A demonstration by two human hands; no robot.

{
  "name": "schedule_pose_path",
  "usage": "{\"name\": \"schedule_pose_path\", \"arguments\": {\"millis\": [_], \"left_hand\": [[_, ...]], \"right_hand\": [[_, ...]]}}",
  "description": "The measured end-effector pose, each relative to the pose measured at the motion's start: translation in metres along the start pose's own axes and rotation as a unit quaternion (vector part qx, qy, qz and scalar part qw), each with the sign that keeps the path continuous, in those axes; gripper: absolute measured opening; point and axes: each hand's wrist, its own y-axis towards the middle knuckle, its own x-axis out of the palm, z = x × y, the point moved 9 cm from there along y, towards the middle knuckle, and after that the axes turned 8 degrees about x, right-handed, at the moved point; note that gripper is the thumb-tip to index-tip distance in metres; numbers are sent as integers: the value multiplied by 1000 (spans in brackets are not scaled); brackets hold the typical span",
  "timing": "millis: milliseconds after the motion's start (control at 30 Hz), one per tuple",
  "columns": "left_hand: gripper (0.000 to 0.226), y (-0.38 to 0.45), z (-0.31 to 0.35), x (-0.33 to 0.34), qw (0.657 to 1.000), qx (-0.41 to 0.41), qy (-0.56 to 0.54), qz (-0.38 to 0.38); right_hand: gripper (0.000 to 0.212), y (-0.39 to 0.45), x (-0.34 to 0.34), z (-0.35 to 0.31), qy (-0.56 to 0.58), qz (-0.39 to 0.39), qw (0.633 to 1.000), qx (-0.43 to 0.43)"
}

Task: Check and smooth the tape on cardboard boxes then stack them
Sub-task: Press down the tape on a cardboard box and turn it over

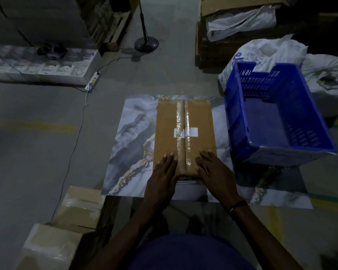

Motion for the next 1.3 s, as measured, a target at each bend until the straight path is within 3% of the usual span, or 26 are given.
{"name": "schedule_pose_path", "arguments": {"millis": [167,367,533,667,967,1133,1300], "left_hand": [[62,-1,-3,10,991,5,119,-62],[74,-1,-12,14,994,4,63,-93],[73,7,-9,-7,999,20,28,-25],[48,28,1,-42,999,25,31,33],[30,92,36,-133,990,39,2,132],[36,124,36,-159,986,36,-23,160],[53,153,31,-139,990,18,-15,141]], "right_hand": [[40,3,9,7,-46,-20,999,1],[77,-4,26,14,-30,-64,997,-26],[56,-3,19,9,-6,-29,998,-47],[42,13,-13,0,7,19,998,-58],[32,54,-113,-60,70,104,983,-135],[21,86,-145,-76,48,114,981,-148],[33,116,-138,-61,49,132,984,-113]]}}
